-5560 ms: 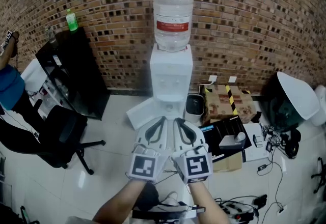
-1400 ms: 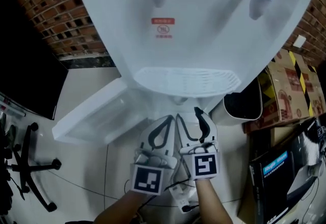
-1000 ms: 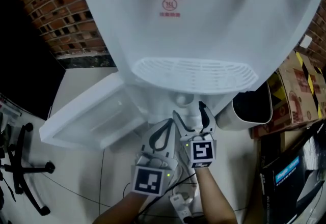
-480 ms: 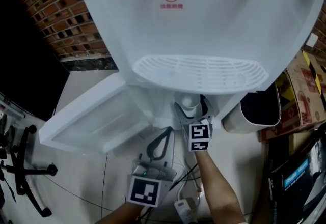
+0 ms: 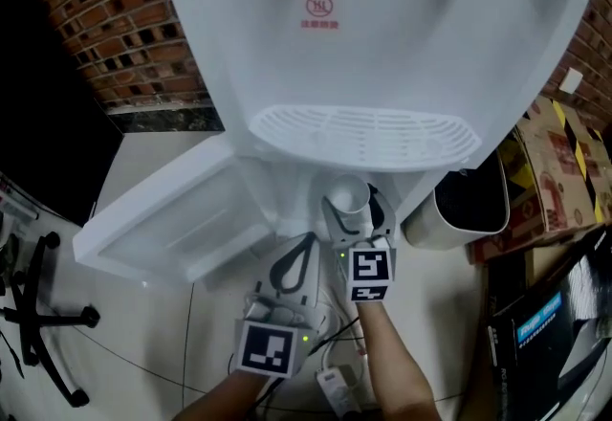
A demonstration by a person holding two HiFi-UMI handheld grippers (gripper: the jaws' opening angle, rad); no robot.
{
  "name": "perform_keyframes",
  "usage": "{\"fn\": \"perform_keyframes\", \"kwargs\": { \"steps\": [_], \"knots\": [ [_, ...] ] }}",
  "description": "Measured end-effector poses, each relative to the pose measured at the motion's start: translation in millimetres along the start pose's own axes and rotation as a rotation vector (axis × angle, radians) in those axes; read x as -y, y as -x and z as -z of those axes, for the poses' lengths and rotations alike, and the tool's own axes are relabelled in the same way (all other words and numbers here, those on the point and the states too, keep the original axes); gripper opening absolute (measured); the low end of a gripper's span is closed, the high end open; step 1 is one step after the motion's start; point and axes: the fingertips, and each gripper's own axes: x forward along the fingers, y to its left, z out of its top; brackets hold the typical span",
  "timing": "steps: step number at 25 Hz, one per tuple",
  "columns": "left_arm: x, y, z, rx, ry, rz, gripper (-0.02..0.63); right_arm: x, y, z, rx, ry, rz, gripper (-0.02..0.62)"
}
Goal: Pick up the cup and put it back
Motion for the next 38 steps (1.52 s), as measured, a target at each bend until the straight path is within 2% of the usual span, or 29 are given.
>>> {"fn": "perform_keyframes", "kwargs": {
  "steps": [5, 9, 13, 19, 23, 30, 38],
  "knots": [
    [-2, 3, -10, 0.017, -0.036, 0.015, -0.003, -11, 45, -31, -0.023, -0.019, -0.015, 0.345],
    [-12, 3, -11, -0.010, -0.076, -0.001, -0.003, -21, 73, -72, 0.022, 0.007, -0.007, 0.345],
    [-9, -1, -26, 0.023, -0.110, 0.009, -0.003, -26, 98, -94, 0.028, 0.033, 0.019, 0.345],
    [0, 3, -39, 0.047, -0.067, 0.013, -0.003, -33, 123, -123, 0.046, 0.084, 0.018, 0.345],
    [7, 4, -39, 0.033, -0.093, 0.028, -0.003, -33, 130, -127, 0.040, 0.091, 0.025, 0.345],
    [4, 6, -39, 0.013, -0.067, 0.017, -0.003, -30, 133, -120, 0.031, 0.091, 0.030, 0.345],
    [10, 7, -38, 0.018, -0.079, 0.029, -0.003, -26, 130, -110, 0.020, 0.086, 0.032, 0.345]
  ]
}}
